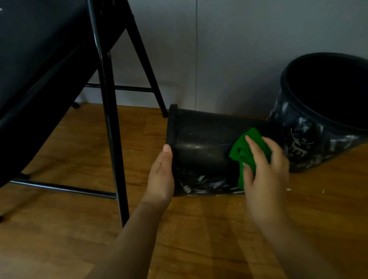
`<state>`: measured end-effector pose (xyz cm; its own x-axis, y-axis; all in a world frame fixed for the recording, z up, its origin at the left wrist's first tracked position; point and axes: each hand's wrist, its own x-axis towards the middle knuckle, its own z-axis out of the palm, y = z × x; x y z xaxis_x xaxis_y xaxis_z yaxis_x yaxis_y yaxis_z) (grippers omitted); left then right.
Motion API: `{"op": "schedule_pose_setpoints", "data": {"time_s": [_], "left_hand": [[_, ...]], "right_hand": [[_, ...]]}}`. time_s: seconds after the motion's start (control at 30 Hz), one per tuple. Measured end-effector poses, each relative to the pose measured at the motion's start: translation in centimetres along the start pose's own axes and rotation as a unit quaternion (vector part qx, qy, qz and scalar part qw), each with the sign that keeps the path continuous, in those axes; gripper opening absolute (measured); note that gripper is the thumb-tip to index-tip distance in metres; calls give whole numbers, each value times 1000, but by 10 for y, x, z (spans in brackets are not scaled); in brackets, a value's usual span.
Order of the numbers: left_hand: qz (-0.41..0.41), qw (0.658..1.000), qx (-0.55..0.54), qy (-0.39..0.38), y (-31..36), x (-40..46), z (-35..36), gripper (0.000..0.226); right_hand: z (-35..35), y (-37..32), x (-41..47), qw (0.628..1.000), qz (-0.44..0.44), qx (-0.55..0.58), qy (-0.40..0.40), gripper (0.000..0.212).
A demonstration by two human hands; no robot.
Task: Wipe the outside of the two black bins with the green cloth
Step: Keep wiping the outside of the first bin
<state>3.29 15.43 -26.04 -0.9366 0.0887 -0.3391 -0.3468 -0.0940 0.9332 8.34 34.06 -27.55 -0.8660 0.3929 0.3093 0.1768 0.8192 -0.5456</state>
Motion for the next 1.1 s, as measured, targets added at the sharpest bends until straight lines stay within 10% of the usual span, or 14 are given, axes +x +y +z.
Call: {"op": "schedule_pose_setpoints", "data": {"time_s": [0.2,0.4,0.63,0.83,1.1], "left_hand": [[-1,1000,29,0,0,0,-1,37],[-7,999,34,9,3,0,0,39],[-6,999,31,18,4,-1,2,37],[-8,1000,25,15,4,-2,2,37],[6,999,46,13,3,1,0,38]], "right_hand": [[7,-9,-7,982,-172,-22,-78,70],[-4,14,4,1000,9,-9,2,67],[5,-1,-2,987,-147,-37,-62,69],[-4,15,6,1000,16,-24,8,65],[-1,19,-3,993,-111,-21,-41,68]]}}
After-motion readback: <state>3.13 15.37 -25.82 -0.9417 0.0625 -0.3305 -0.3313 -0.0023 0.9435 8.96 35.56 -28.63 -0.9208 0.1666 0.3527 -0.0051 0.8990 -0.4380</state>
